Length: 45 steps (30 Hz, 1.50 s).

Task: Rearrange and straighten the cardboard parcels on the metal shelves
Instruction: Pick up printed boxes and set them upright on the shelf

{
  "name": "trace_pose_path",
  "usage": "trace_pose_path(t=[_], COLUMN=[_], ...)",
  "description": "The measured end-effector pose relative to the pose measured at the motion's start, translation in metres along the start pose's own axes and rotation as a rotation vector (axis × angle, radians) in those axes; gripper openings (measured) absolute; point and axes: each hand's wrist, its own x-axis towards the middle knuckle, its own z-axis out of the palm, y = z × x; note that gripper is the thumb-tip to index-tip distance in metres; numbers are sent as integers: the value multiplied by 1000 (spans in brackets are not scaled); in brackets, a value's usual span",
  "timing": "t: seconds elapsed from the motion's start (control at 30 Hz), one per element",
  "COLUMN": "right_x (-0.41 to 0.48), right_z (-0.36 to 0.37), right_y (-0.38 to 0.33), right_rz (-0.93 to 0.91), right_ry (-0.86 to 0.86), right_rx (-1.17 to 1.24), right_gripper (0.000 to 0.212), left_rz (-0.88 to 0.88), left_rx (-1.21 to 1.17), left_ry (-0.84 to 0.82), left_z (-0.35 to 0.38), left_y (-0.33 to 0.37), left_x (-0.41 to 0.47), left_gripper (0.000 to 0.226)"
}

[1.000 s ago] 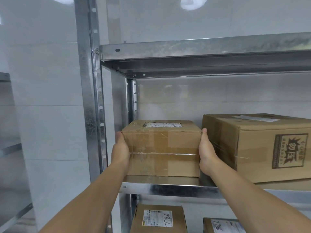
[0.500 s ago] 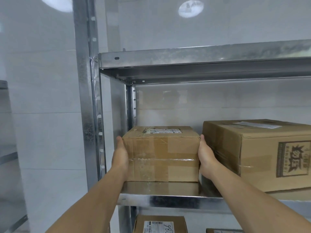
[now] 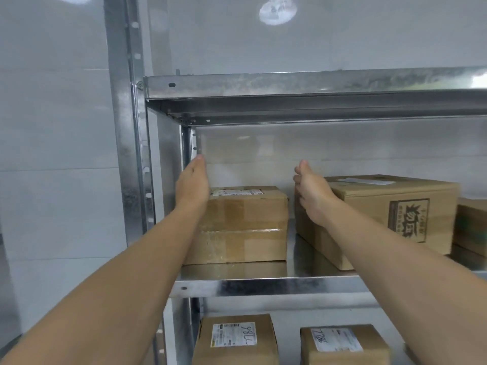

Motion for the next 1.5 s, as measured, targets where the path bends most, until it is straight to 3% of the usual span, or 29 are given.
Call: trace_pose_path(t=[0.33,0.6,0.87,1.03,1.2,1.37,1.5], right_x=[-35,-65,-40,1,37,62,72], right_z=[-83,-185,-263,-302,-331,-344,-358], right_y=[-36,-23,-7,-7,-2,12,13], right_rz=[-128,-61,-16,-24,21,133,192], right_ry=[225,451,528,513,409,198,150], right_rx=[-96,-129,-108,-136,-64,45,-29], right_gripper=[71,65,65,63,66,70,53], left_rz=[-14,-54,-159,-344,-440,-473,-496], left_rx=[-88,-191,-191,-215,-243,-281,-271], left_ry=[-245,-422,-404,-327,-276,-232,-196], left_z=[86,149,206,231,246,251,250], left_y=[21,29,26,27,26,30,28], left_x=[-42,-86,-97,-94,-105,-111,-106], left_gripper=[51,50,52,66,33,32,32])
